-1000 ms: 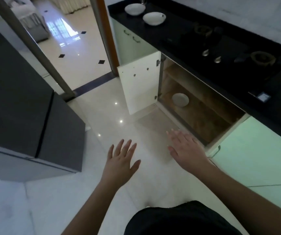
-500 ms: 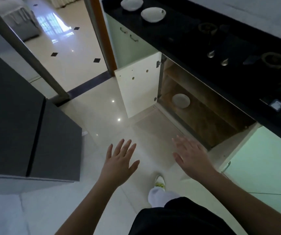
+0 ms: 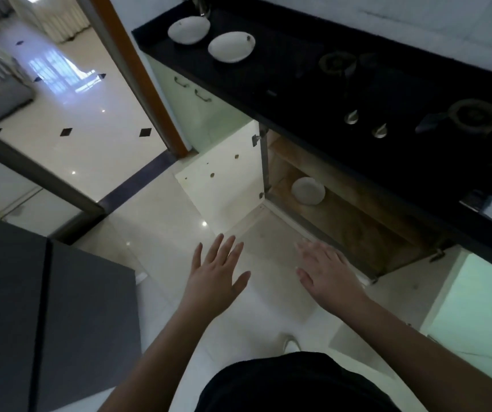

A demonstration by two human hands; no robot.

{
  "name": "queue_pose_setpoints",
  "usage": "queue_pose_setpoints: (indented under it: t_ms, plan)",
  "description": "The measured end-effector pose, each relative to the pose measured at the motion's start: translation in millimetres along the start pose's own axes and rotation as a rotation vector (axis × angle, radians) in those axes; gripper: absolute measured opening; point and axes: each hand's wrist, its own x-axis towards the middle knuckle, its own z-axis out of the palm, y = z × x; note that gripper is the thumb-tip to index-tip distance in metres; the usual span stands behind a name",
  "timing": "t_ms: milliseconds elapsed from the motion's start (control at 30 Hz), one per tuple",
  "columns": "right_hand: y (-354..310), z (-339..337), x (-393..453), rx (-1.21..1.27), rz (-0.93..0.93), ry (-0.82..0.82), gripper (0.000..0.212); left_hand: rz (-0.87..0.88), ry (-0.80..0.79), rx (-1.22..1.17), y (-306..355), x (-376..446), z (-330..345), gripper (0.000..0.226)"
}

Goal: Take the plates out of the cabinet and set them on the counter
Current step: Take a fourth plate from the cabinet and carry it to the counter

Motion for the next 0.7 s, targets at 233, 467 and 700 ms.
queue_pose_setpoints:
  t_ms: [233, 467, 700]
  plan:
    - [-2.0, -14.2, 55.4, 0.0, 0.136, 0.056, 0.058, 0.169, 0.025, -0.003, -29.8, 86.8, -13.6, 0.075]
    - [-33.9, -24.1, 120.5, 0.006, 0.336, 0.112, 0.058, 0.406, 0.013, 0.029, -84.2, 177.2, -22.0, 0.07]
    - [-63.8, -28.3, 157.2, 0.02, 0.489, 0.151, 0.057, 0.561, -0.015, 0.105, -134.9, 244.2, -32.3, 0.068]
